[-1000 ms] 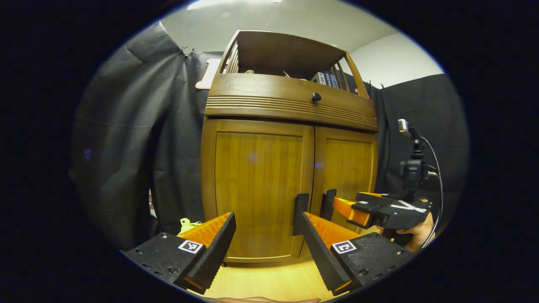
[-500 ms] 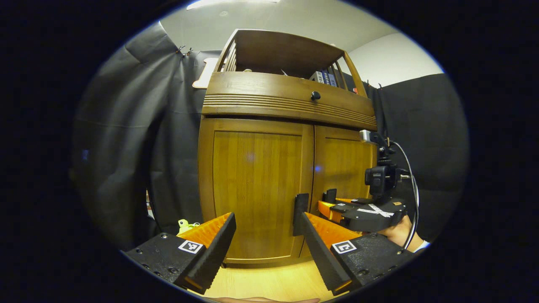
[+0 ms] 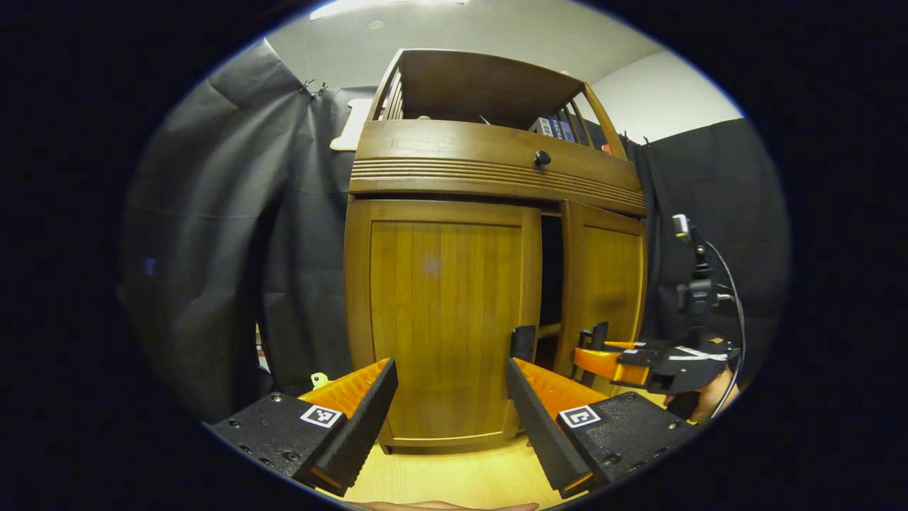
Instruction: Open the right door of the double-door shoe cabinet with the right hand, and open the left door with the left hand.
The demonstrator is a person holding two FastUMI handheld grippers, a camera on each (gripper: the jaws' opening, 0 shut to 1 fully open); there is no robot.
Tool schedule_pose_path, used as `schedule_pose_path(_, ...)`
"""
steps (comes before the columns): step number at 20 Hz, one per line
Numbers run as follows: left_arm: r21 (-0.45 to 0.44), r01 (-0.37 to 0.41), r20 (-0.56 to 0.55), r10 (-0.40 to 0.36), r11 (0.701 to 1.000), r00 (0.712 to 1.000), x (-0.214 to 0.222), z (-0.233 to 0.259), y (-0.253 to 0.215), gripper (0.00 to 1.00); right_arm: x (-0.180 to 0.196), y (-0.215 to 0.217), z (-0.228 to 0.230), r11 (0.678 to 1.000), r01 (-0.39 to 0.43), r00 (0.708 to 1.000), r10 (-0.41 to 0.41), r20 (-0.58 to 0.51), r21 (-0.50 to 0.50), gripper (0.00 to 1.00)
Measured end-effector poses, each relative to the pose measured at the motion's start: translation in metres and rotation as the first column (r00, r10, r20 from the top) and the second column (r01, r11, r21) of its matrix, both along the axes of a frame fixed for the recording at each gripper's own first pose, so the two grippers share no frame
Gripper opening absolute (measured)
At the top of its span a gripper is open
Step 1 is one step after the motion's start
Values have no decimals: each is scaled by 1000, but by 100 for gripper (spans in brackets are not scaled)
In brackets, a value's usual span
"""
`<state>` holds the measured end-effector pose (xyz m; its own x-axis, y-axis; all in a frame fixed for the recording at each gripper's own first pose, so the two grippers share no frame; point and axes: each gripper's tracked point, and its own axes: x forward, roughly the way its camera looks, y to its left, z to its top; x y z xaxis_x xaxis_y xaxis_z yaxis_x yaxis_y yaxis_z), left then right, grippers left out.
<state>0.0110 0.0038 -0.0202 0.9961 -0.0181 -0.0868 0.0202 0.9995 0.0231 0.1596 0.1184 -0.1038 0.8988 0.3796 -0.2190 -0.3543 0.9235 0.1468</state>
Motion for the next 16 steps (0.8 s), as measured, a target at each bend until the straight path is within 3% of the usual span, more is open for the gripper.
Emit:
schedule_pose_path(3, -12, 4, -6, -4, 1000, 1000, 1, -2, -3, 96, -20, -20, 7, 1000, -23, 1000, 23, 0, 15, 20)
schedule_pose_path(9, -14, 17, -5, -17, 1000, 1000, 0, -2, -8, 92, -50, -55, 13, 999, -43, 999, 42, 5, 19, 20)
schedule_pose_path(11, -14, 5, -8, -6, 1000, 1000, 0, -3, -5, 96, -60, -67, 13, 999, -37, 999, 37, 8, 18, 20)
schedule_pose_path(16, -15, 6, -13, -6, 1000, 1000, 2, -4, -8, 92, -77, -91, 16, 998, -46, 999, 45, 27, 36, 20)
